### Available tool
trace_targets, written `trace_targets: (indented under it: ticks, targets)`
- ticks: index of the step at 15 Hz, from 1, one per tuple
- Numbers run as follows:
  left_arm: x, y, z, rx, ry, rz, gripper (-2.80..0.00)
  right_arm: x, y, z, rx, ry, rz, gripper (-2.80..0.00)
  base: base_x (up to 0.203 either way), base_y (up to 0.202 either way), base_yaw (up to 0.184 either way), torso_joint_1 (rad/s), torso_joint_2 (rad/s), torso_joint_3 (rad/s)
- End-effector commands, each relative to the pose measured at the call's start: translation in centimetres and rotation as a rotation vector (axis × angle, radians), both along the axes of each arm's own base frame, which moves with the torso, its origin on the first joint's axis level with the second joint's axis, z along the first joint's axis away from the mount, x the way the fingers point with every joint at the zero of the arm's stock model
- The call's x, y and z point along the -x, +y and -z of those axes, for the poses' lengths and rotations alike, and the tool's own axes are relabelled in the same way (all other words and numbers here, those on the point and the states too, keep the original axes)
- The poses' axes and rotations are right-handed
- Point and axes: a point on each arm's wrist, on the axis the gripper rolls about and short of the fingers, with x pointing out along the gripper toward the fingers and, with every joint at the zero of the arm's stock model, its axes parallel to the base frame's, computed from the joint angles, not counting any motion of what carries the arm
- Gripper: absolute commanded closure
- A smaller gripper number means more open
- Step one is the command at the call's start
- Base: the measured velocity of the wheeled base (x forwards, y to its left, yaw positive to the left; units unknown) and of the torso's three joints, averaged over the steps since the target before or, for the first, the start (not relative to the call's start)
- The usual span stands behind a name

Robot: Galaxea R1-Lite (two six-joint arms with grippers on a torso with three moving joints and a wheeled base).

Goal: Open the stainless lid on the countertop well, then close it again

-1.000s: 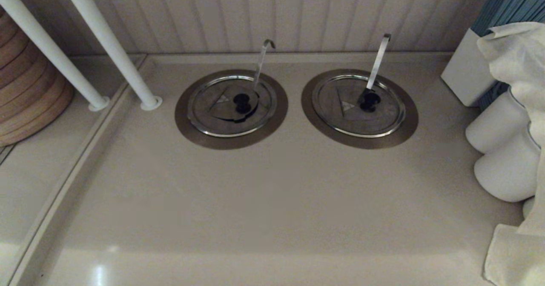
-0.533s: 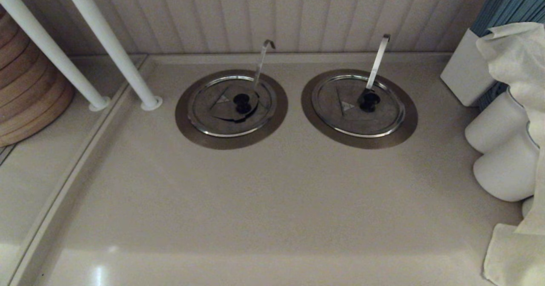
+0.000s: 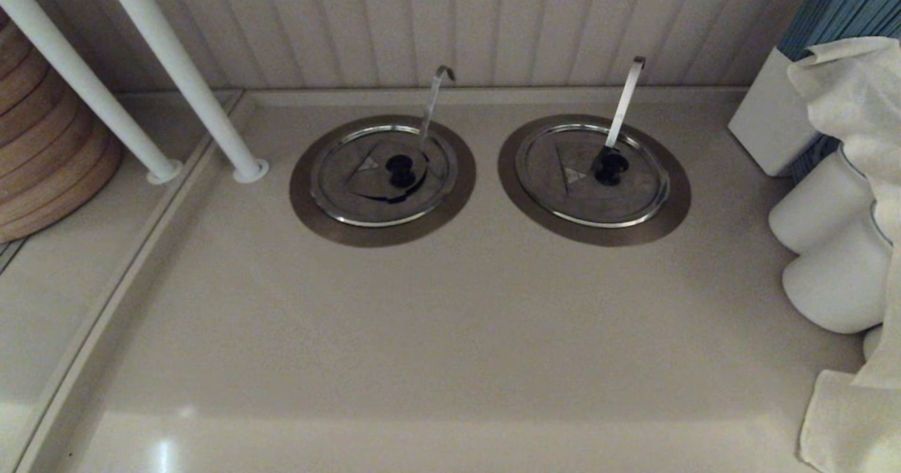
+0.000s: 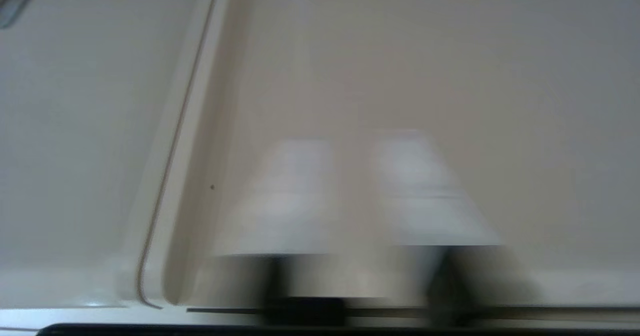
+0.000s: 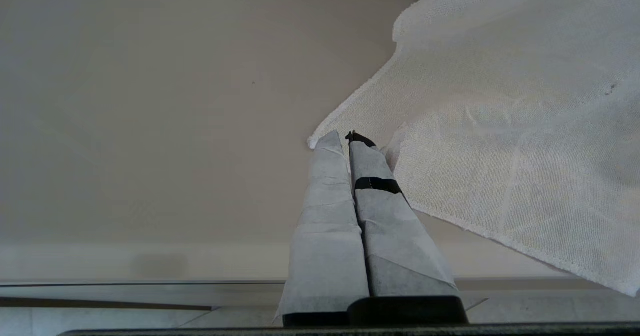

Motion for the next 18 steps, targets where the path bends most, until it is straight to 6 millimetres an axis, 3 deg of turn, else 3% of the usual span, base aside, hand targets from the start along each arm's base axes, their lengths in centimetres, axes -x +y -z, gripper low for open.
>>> trace_targets:
  ticks: [1, 8, 18]
  targets:
    - [-0.78, 0.0, 1.9, -0.013, 0.04, 0.0, 0.0, 0.01, 0.0, 0.0, 0.002, -0.002, 0.0, 0.0, 0.0, 0.0, 0.0, 0.0, 0.0, 0.0]
    - [-0.72, -0.01, 2.24, -0.062, 0.083, 0.003, 0.0, 0.02, 0.09, 0.08, 0.085, 0.004, -0.039, 0.0, 0.0, 0.0, 0.0, 0.0, 0.0, 0.0]
    - [-0.74, 0.01, 2.25, -0.03, 0.086, -0.006, 0.0, 0.01, 0.05, 0.06, 0.034, 0.005, -0.023, 0.0, 0.0, 0.0, 0.0, 0.0, 0.0, 0.0]
